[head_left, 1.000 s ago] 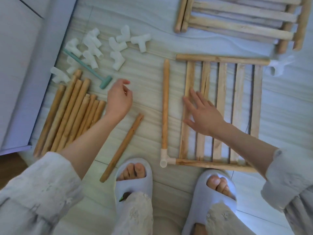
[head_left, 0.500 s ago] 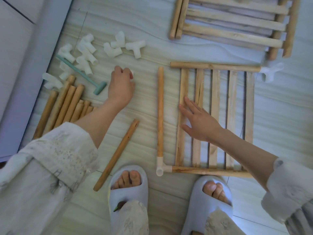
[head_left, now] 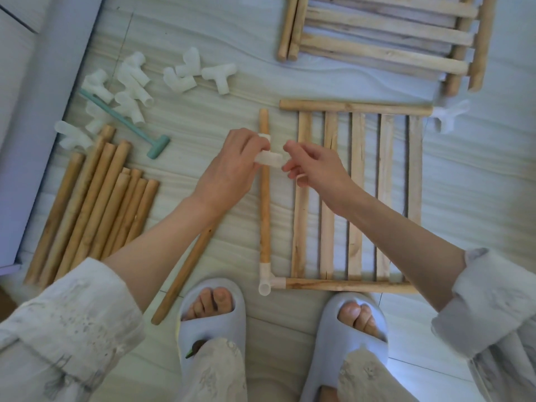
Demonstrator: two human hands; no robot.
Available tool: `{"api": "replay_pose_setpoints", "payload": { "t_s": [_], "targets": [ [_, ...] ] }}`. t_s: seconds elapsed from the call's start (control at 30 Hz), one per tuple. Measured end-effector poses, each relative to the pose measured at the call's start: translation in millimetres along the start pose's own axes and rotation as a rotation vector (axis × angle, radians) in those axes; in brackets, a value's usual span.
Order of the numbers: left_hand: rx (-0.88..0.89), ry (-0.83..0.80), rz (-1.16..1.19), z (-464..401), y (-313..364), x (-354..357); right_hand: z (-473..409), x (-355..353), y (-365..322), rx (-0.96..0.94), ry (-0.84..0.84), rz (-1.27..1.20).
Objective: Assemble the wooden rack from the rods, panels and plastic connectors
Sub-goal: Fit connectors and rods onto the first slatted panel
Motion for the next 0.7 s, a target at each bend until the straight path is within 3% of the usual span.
{"api": "replay_pose_setpoints", "payload": {
  "t_s": [0.13, 0.33, 0.4, 0.53, 0.7],
  "targets": [
    [0.061, 0.015, 0.021, 0.2, 7.7, 2.5, 1.3, 1.9, -5.4, -0.016, -0.033, -0.006],
    [0.004, -0.045, 0.034, 2.6, 10.7, 1.8, 5.5, 7.7, -8.4, 0.01, -0.049, 0.016],
    [-0.13, -0.096, 0.108, 2.9, 10.8, 1.7, 2.9, 5.6, -8.2, -0.029, 0.018, 0.056],
    [-0.594, -0.147, 0.303, -2.4, 6.1, 1.9, 0.4, 2.0, -7.2, -0.153, 0.085, 0.175],
    [-0.633, -0.199, 0.327, -16.4, -3.3, 3.1, -8.1, 3.0, -16.8, -0.275, 0.071, 0.234]
  ]
}}
Point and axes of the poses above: each hand's wrist, its own z-axis away from the middle knuckle, its own x-axis out of the palm, y = z × x, the point moved 2 cm from there along -z, towards the middle knuckle, and after that the axes turned 15 degrees about y, right-handed, at the moved point
